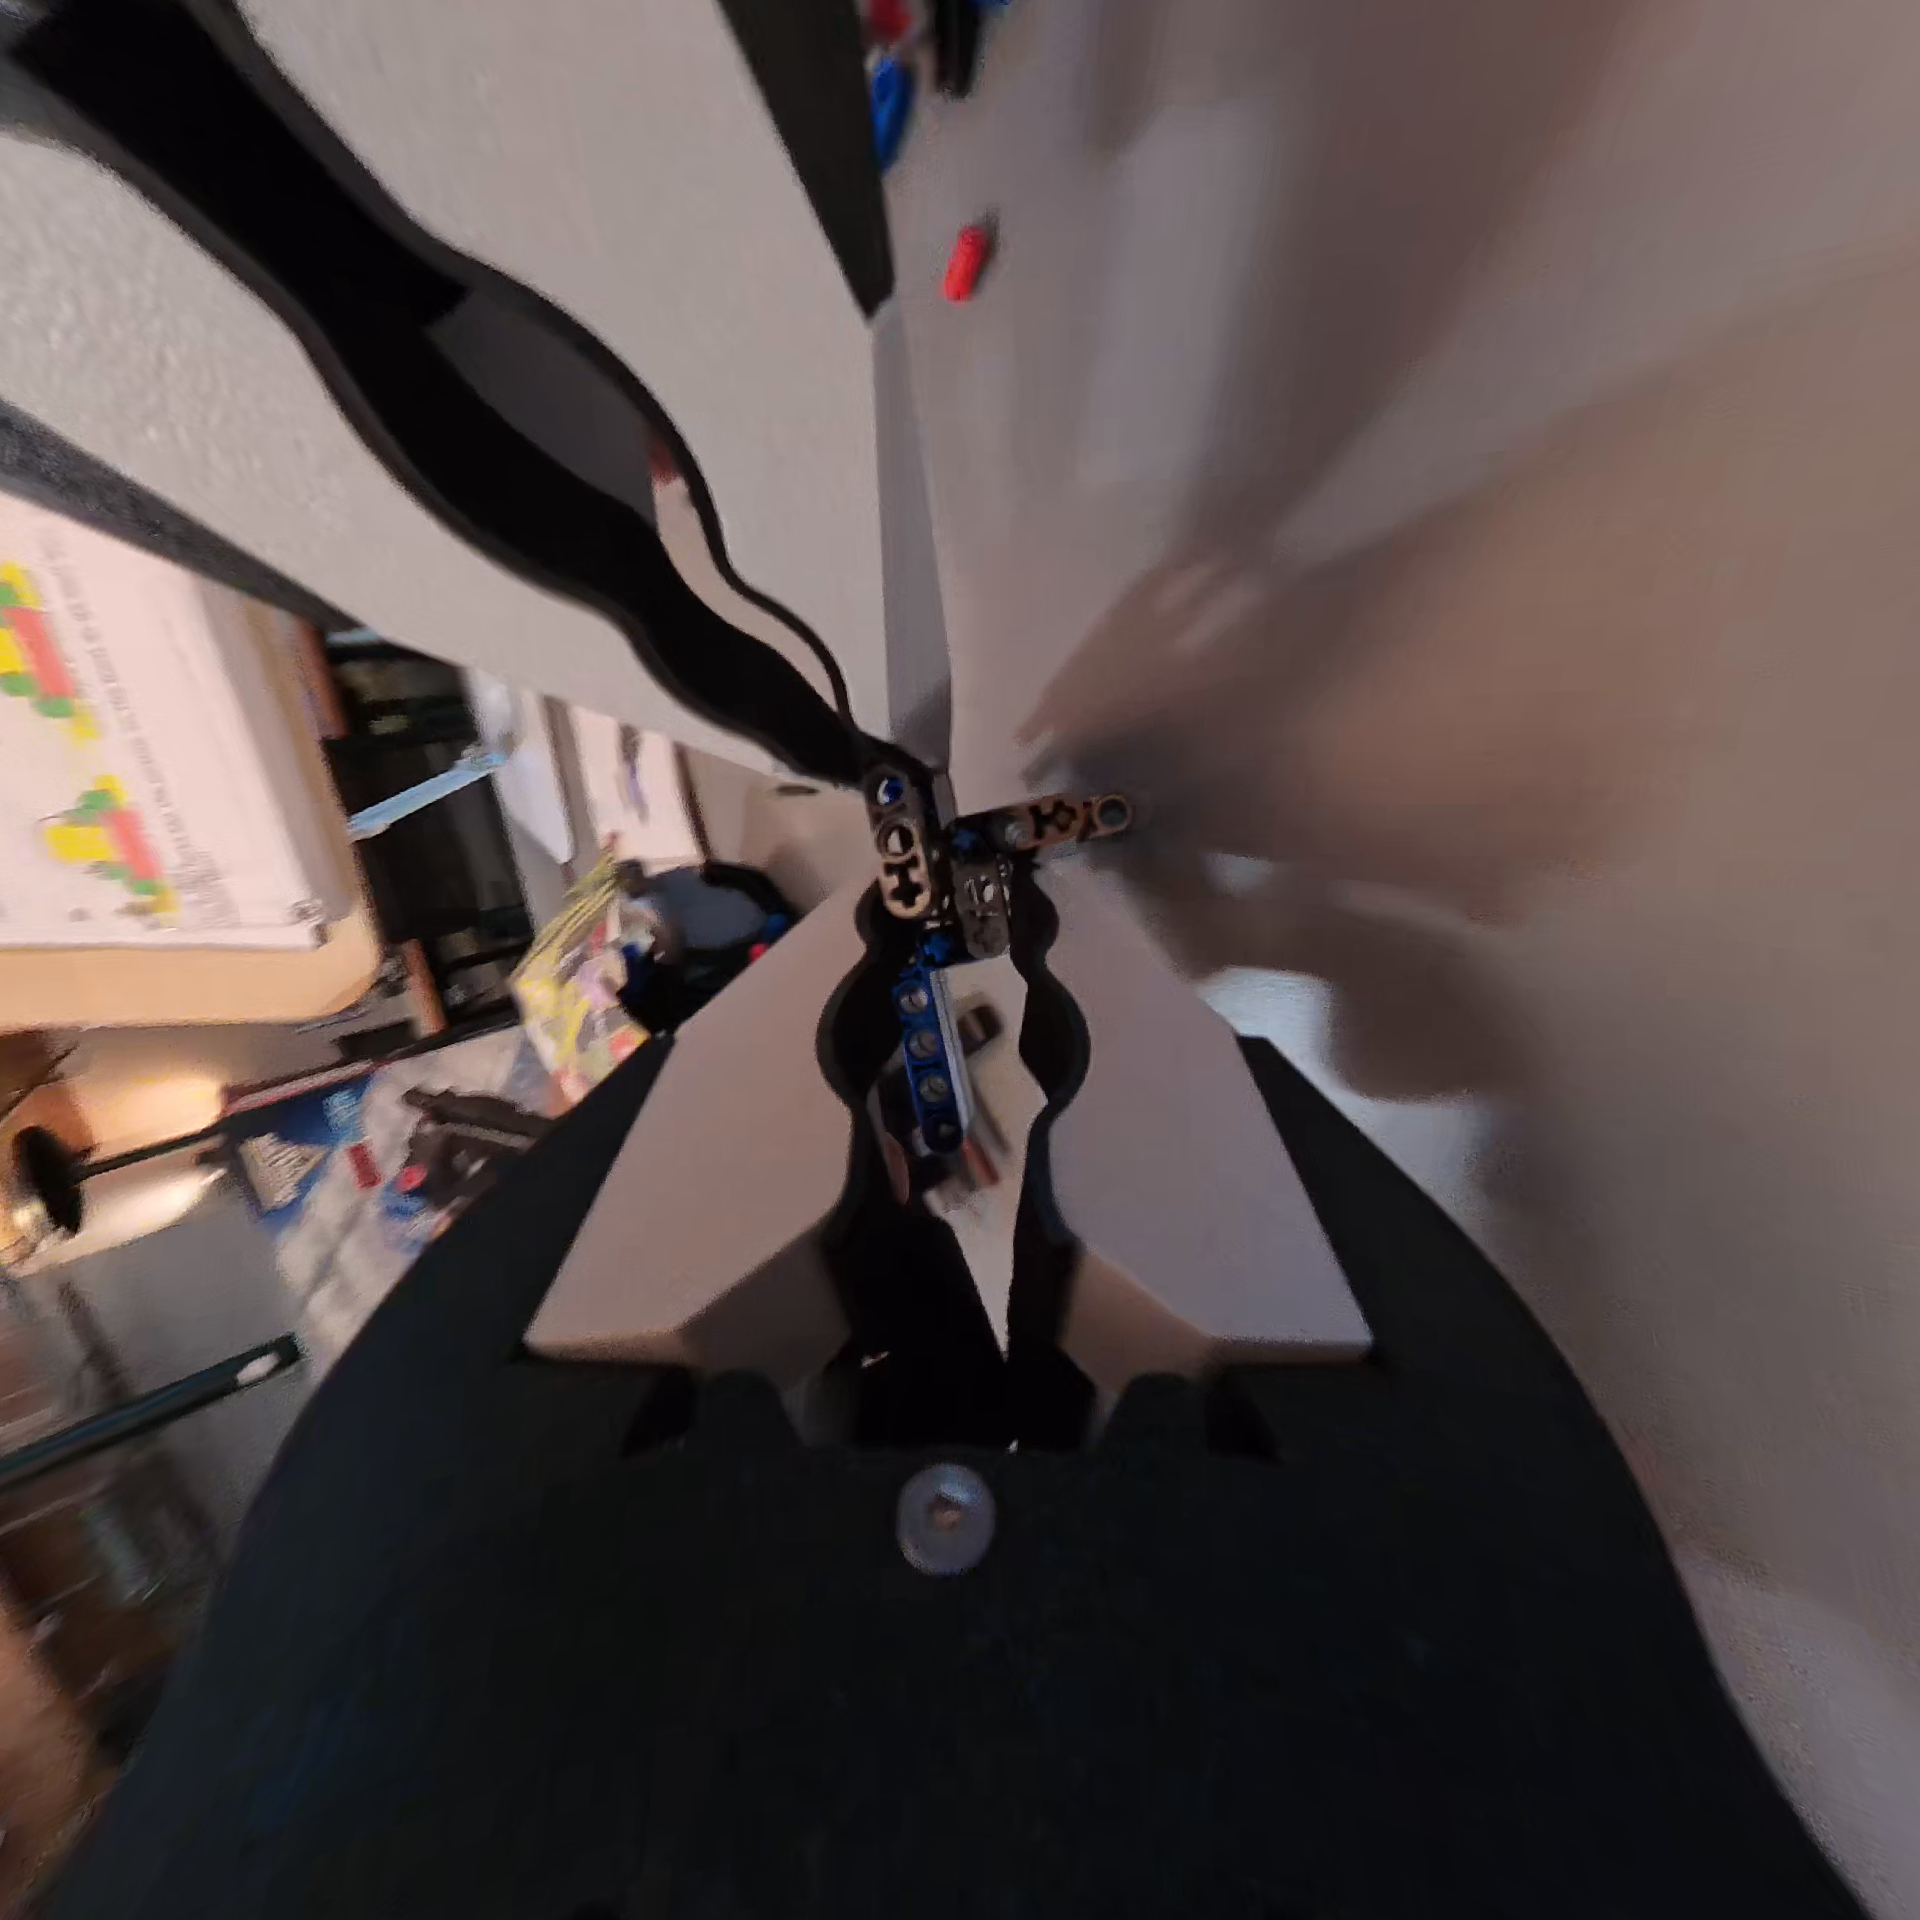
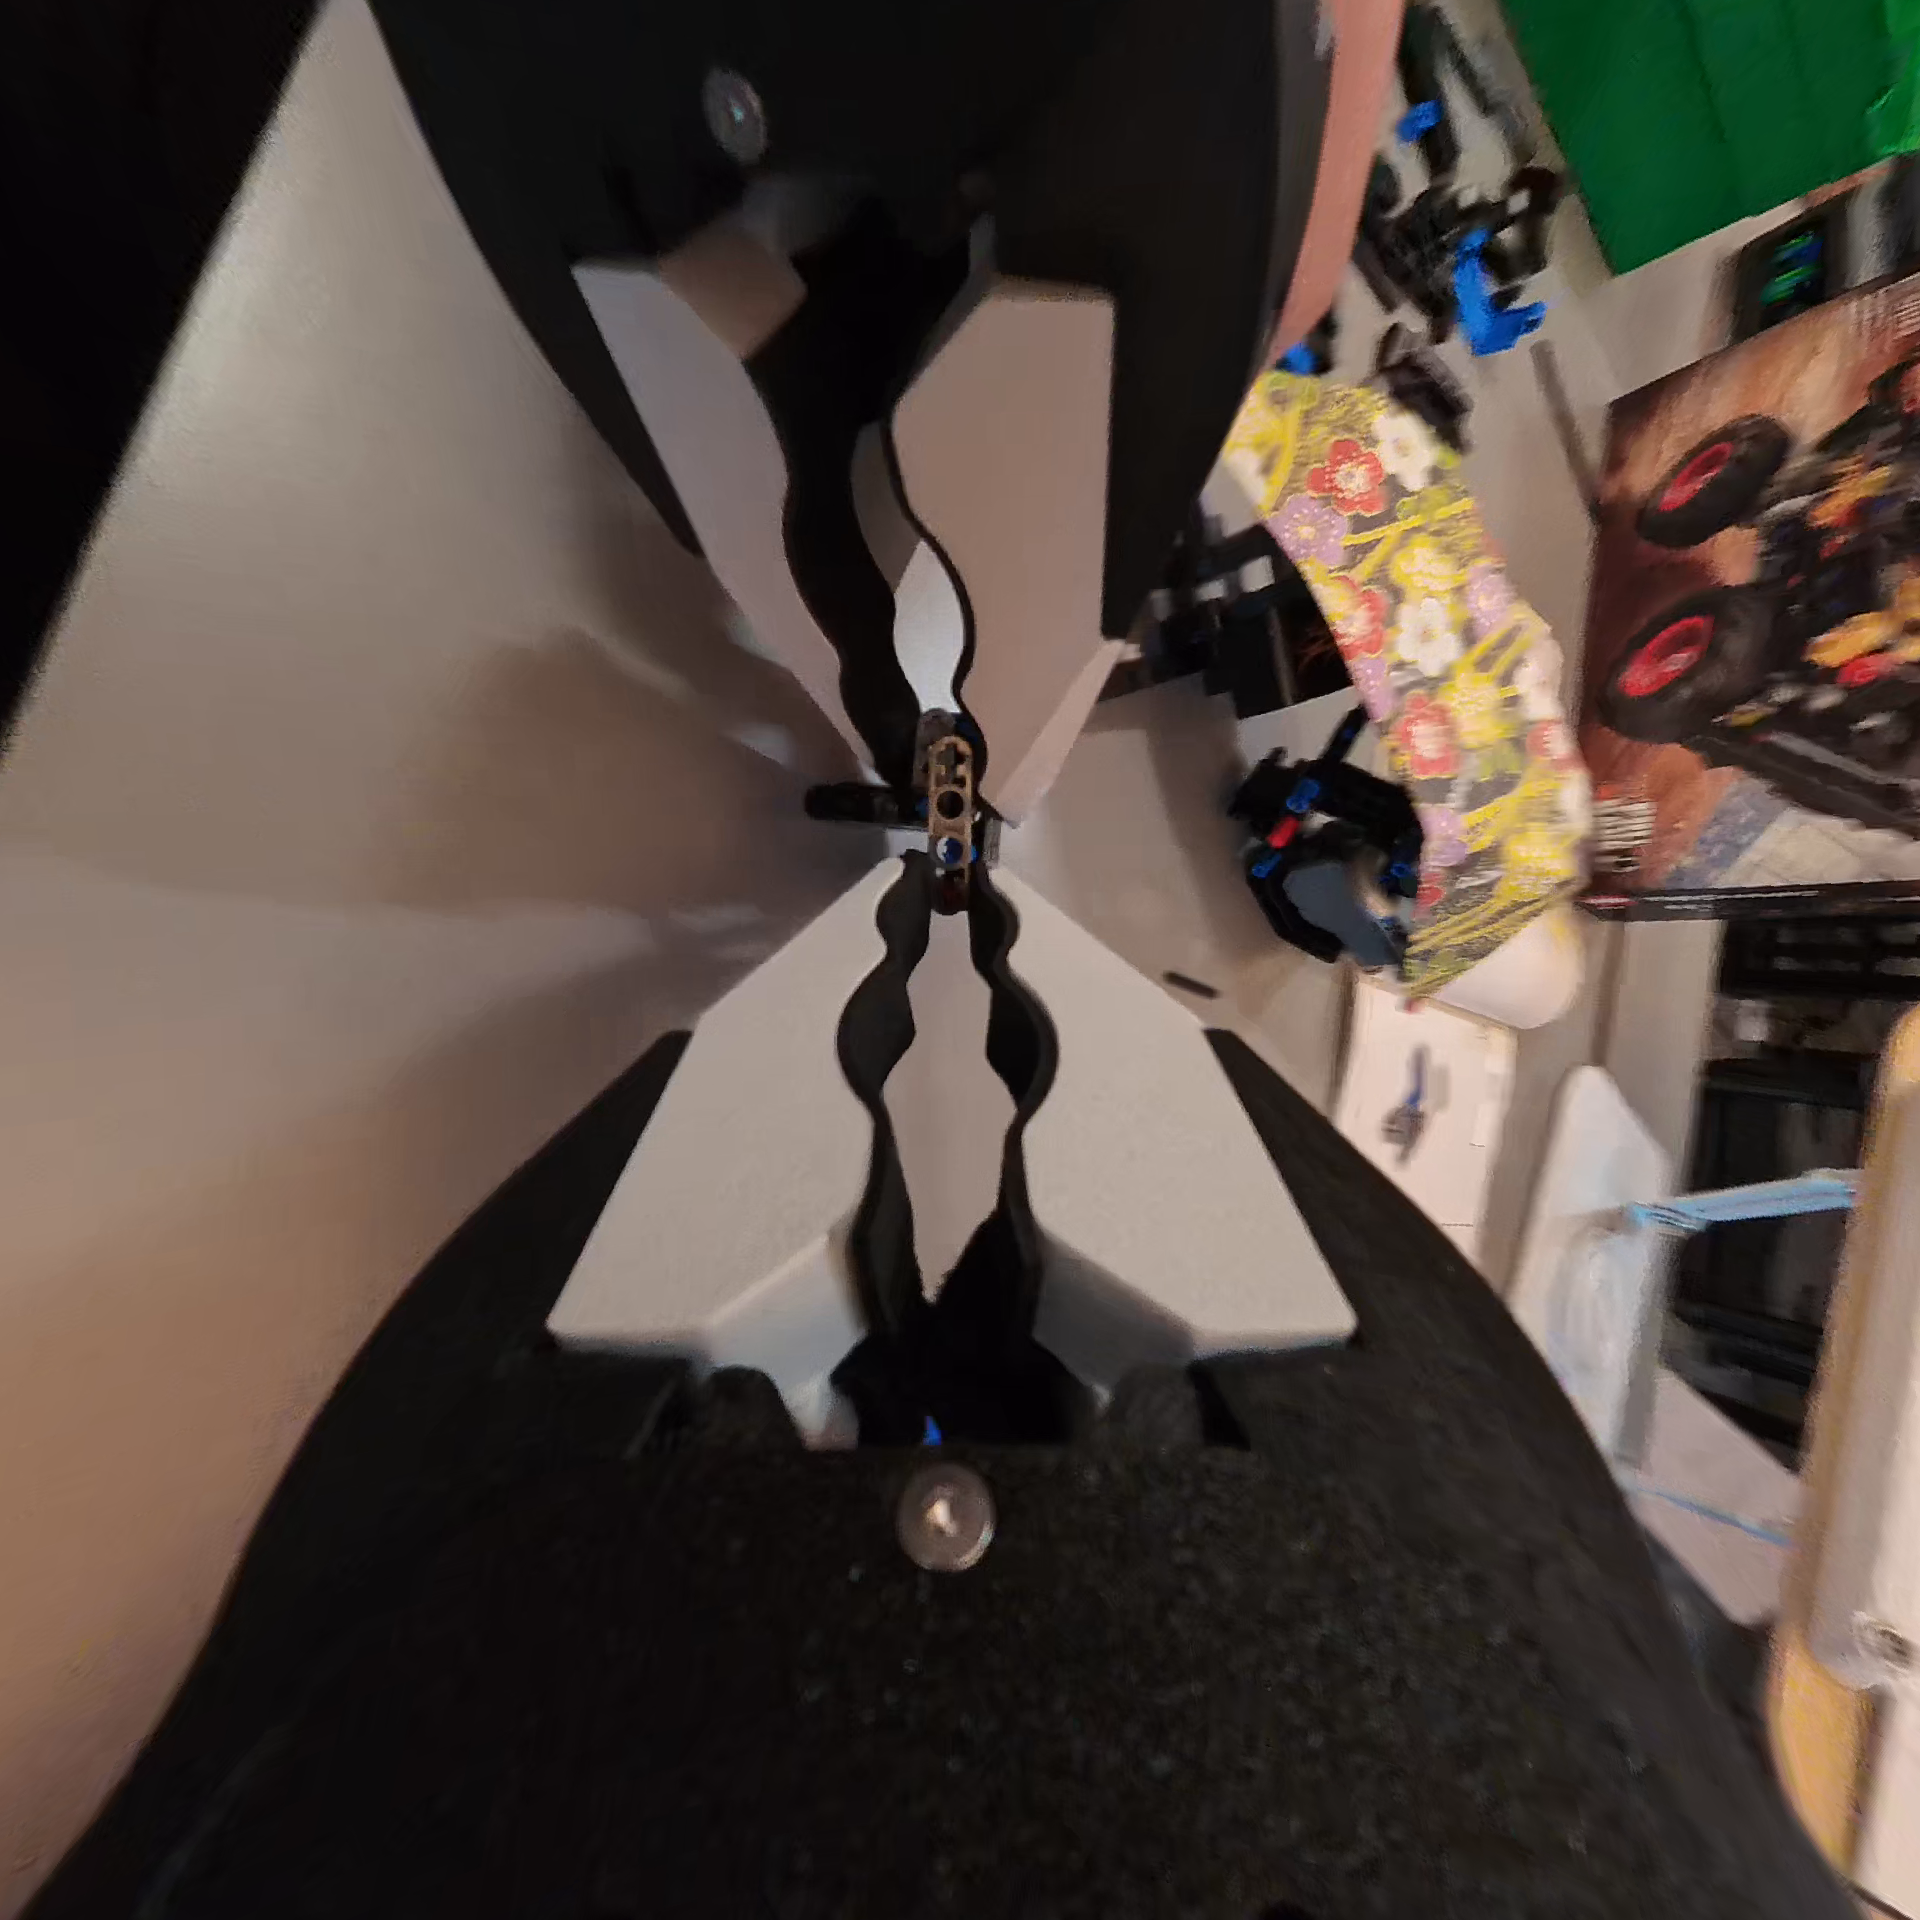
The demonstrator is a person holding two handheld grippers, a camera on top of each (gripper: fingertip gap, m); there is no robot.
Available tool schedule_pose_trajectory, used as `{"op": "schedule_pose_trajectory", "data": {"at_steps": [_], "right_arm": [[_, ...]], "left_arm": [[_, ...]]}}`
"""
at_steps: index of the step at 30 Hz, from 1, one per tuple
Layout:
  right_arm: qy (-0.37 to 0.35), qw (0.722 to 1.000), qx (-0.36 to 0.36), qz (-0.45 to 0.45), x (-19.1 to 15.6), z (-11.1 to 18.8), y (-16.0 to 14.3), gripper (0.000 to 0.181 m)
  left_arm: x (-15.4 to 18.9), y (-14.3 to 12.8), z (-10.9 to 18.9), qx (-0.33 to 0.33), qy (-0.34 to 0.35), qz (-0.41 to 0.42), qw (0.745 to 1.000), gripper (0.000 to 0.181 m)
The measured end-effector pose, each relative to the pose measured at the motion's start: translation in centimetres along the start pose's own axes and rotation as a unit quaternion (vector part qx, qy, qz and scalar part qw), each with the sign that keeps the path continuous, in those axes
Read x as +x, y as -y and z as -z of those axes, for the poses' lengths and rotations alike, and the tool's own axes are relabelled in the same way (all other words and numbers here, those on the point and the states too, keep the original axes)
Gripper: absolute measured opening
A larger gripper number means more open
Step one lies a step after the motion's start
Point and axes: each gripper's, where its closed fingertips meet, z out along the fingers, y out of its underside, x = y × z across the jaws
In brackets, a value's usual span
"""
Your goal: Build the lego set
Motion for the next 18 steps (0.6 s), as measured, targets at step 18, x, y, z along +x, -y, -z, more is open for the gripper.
{"op": "schedule_pose_trajectory", "data": {"at_steps": [18], "right_arm": [[-0.137, 0.99, 0.005, -0.002, 4.1, -1.3, -1.1, 0.009]], "left_arm": [[-3.5, -1.7, -2.5, 0.019, 0.147, 0.04, 0.988, 0.016]]}}
